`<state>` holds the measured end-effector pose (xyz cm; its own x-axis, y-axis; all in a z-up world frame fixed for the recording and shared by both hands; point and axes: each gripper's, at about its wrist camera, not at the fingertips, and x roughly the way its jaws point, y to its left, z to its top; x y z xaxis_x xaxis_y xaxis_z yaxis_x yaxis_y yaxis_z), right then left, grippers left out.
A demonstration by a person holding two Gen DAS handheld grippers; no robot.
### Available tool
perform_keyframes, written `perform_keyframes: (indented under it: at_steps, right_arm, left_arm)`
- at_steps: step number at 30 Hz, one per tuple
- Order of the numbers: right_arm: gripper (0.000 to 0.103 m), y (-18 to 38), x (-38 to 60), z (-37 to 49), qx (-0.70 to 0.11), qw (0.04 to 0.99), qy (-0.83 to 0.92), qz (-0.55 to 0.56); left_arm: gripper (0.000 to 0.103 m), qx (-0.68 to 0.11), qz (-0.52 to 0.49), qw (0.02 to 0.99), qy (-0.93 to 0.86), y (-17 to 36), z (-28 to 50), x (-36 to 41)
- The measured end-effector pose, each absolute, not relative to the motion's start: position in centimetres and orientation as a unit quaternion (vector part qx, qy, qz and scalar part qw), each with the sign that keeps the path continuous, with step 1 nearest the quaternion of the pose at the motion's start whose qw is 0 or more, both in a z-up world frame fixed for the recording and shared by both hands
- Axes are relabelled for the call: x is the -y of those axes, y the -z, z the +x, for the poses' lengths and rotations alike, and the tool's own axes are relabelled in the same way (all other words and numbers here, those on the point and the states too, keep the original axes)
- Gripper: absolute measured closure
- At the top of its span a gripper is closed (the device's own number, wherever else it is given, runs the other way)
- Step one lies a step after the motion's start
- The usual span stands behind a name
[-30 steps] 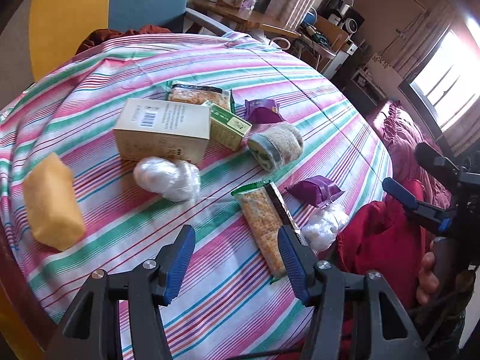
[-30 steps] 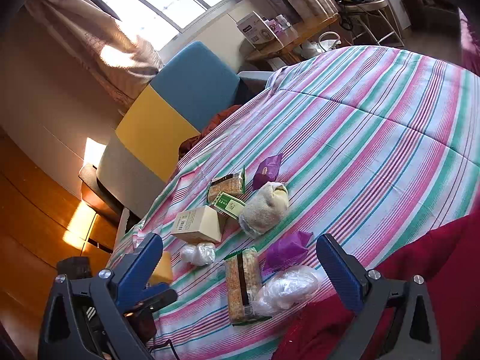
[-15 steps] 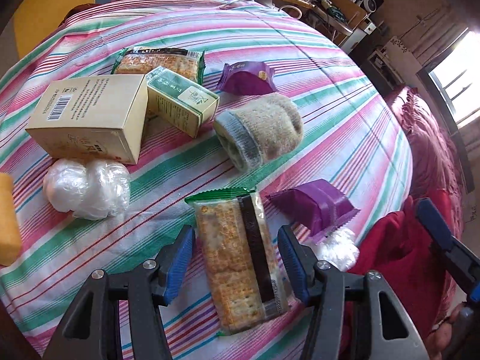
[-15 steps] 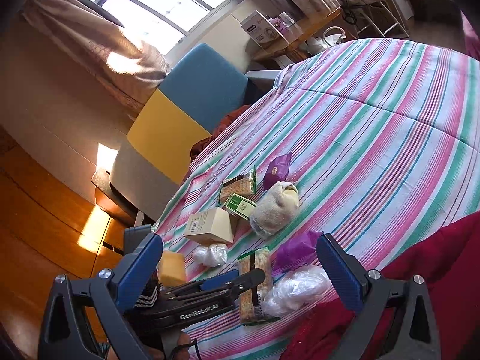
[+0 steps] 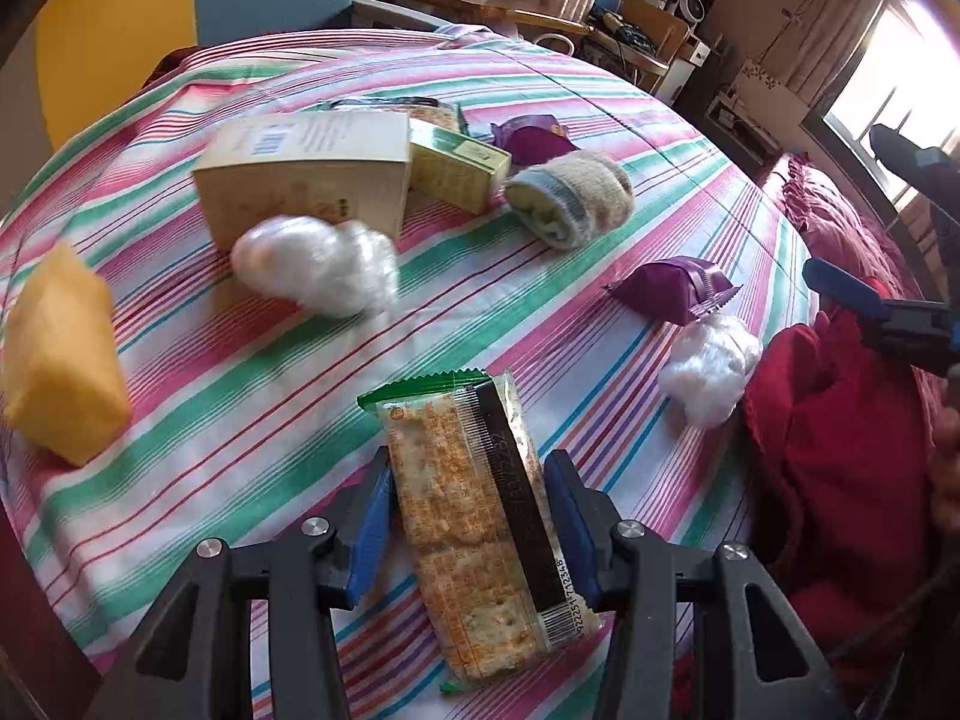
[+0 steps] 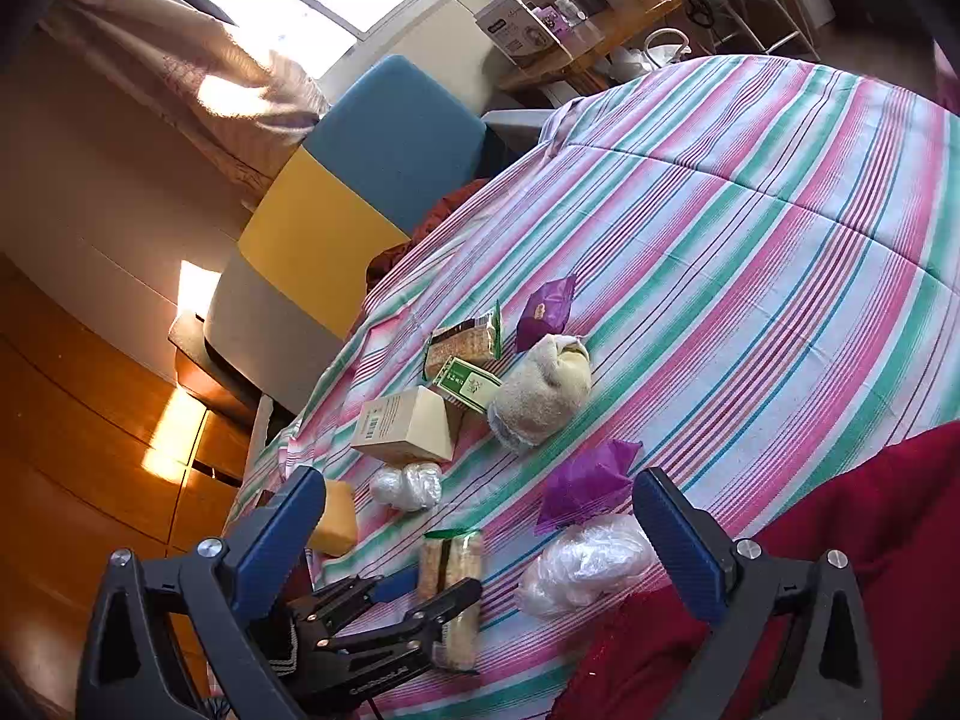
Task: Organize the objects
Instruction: 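Grasp the cracker packet with the left tool and lift it, then grasp the plastic-wrapped bundle with the right tool while the left tool holds the cracker packet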
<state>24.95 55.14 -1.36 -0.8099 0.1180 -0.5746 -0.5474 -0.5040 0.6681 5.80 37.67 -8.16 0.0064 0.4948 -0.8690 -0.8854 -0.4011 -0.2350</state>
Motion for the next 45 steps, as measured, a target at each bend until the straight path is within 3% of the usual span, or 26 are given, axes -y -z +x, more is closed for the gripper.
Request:
perform_keyframes:
  at_steps: [7, 13, 27, 41, 43, 45]
  right_arm:
    - [0.0, 1.9, -55.2, 23.9, -0.455, 0.207, -0.822, -0.273]
    - [0.0, 2.5, -55.2, 23.2, -0.454, 0.215, -0.81, -0.302]
    - [0.0, 3.4, -55.3, 22.0, -0.452, 0.228, -0.784, -0.359]
    - [0.0, 6.9, -54.5, 17.4, -0.394, 0.25, -0.718, -0.516]
    - [0.001, 7.0, -54.3, 17.2, -0.382, 0.259, -0.719, -0.519]
    - [0.01, 7.4, -54.1, 16.8, -0.369, 0.262, -0.716, -0.532]
  left_arm:
    - [0.054, -0.134, -0.505, 0.501, -0.69, 8.2, 4.1, -31.9]
    - [0.056, -0.13, -0.49, 0.502, -0.701, 8.4, 4.9, -29.8]
    - [0.056, -0.114, -0.47, 0.511, -0.711, 8.7, 5.3, -28.8]
    - [0.056, -0.093, -0.474, 0.517, -0.707, 9.0, 4.9, -28.2]
    - [0.056, -0.092, -0.474, 0.517, -0.707, 9.0, 4.9, -28.2]
    - [0.056, -0.091, -0.474, 0.517, -0.707, 9.0, 4.9, -28.2]
